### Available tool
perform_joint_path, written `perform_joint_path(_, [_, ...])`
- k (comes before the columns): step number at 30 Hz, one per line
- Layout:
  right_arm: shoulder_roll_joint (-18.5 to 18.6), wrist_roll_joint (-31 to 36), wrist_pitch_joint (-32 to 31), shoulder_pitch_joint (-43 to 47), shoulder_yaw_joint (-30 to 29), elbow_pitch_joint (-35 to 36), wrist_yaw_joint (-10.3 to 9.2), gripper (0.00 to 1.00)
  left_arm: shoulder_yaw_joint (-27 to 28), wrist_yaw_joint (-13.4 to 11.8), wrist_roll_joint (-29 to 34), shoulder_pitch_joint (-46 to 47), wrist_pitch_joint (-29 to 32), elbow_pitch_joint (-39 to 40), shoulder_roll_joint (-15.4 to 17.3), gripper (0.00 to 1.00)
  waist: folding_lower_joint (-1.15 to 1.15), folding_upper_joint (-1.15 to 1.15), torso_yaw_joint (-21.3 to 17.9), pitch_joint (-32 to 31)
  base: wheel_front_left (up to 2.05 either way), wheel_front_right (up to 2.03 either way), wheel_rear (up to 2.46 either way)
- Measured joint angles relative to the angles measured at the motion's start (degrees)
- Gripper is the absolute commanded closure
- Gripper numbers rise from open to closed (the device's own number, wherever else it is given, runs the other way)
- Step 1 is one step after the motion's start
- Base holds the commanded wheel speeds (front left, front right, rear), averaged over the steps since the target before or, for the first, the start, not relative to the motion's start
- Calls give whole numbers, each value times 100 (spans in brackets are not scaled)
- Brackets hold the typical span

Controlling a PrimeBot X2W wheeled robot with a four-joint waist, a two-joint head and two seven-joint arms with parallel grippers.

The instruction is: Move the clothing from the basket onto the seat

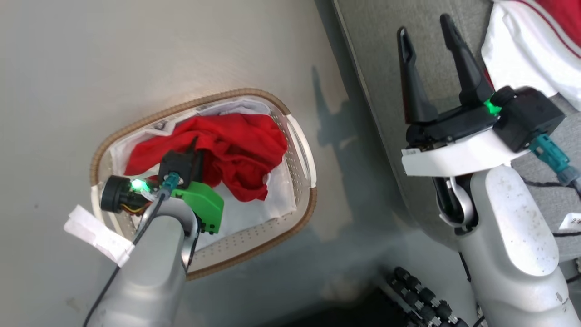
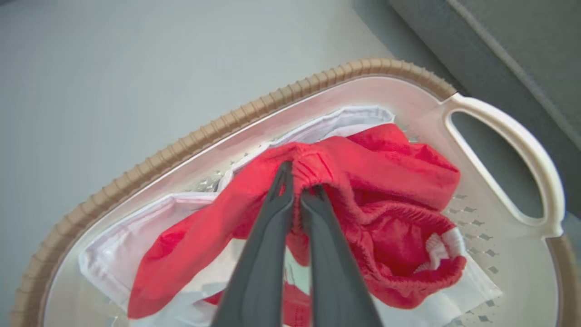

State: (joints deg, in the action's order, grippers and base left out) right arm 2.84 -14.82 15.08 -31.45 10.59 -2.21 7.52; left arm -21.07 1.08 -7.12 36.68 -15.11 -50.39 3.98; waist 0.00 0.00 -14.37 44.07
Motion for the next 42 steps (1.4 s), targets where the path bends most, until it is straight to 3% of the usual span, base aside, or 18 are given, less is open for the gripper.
perform_joint_path(23, [132,100,0,1413,52,-583,0,0,225,278,-526,-2020,0,3110,-108,100,0,0,873,-2195,0,0,0])
perform_joint_path(42, [120,190,0,2397,459,-985,0,0,370,338,-965,-2426,-1,4647,-112,100,-1,0,1161,-3838,0,0,0])
